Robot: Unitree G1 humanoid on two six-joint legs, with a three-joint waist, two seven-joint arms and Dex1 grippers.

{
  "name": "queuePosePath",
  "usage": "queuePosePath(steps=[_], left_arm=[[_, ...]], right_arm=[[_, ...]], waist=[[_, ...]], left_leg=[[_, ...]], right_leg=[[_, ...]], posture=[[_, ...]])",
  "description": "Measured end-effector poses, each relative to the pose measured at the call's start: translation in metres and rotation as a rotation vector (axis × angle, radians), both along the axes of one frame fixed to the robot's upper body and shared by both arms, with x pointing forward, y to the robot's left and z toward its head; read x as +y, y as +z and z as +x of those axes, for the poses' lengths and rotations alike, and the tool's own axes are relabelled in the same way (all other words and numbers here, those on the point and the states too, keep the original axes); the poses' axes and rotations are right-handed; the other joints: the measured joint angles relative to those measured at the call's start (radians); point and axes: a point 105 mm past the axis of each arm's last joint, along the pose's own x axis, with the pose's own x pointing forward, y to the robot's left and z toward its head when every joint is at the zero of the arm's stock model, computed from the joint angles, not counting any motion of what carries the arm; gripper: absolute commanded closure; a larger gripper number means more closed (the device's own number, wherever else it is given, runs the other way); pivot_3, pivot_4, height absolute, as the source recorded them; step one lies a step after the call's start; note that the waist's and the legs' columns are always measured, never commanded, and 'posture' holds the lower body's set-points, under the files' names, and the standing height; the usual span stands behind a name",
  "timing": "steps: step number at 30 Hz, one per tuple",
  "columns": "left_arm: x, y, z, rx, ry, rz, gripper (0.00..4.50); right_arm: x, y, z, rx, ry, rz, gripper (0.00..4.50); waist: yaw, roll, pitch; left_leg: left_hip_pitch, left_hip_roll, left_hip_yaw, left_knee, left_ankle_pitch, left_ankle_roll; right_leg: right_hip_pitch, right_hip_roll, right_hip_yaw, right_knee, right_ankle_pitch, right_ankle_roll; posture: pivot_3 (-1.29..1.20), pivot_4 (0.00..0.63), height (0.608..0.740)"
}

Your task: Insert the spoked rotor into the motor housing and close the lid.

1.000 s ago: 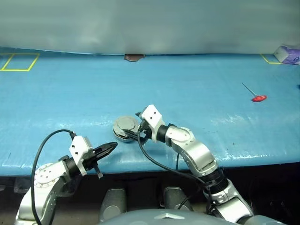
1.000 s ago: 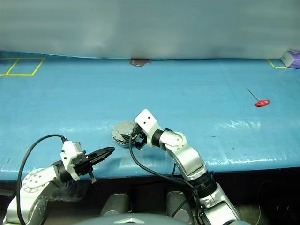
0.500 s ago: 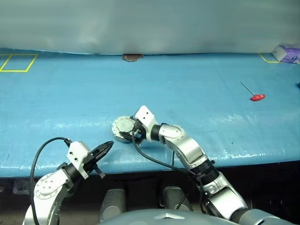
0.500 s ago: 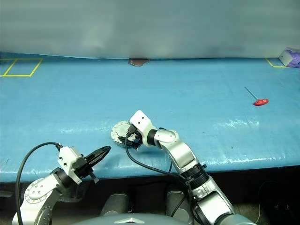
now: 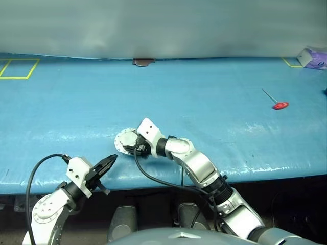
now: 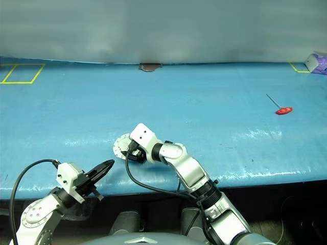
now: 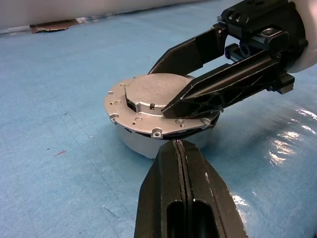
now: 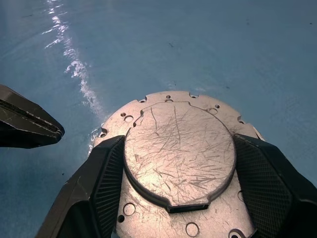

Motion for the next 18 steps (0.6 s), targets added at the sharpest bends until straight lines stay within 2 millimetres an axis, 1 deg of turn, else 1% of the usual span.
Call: queuePosePath(steps=[7, 12, 18], left_arm=[[0.001, -0.002, -0.001, 0.007, -0.004, -0.002, 4.5], [0.003, -0.007, -0.001, 0.028, -0.005, -0.009, 4.5], [0.002, -0.006, -0.001, 0.028, -0.017, -0.024, 4.5]], right_arm=[[-0.007, -0.001, 0.003, -0.018, 0.037, -0.033, 1.46], [-0.007, 0.0, 0.008, -0.02, 0.078, -0.059, 1.46], [-0.009, -0.001, 0.011, -0.02, 0.101, -0.065, 1.46]], waist=[[0.0, 0.0, 0.0], [0.0, 0.0, 0.0], [0.0, 0.0, 0.0]], left_leg=[[0.0, 0.0, 0.0, 0.0, 0.0, 0.0], [0.0, 0.0, 0.0, 0.0, 0.0, 0.0], [0.0, 0.0, 0.0, 0.0, 0.0, 0.0]], right_leg=[[0.0, 0.0, 0.0, -0.001, 0.0, 0.0], [0.0, 0.0, 0.0, -0.001, 0.0, 0.0], [0.0, 0.0, -0.001, -0.001, 0.0, 0.0]], posture=[[0.0, 0.15, 0.74], [0.0, 0.15, 0.74], [0.0, 0.15, 0.74]])
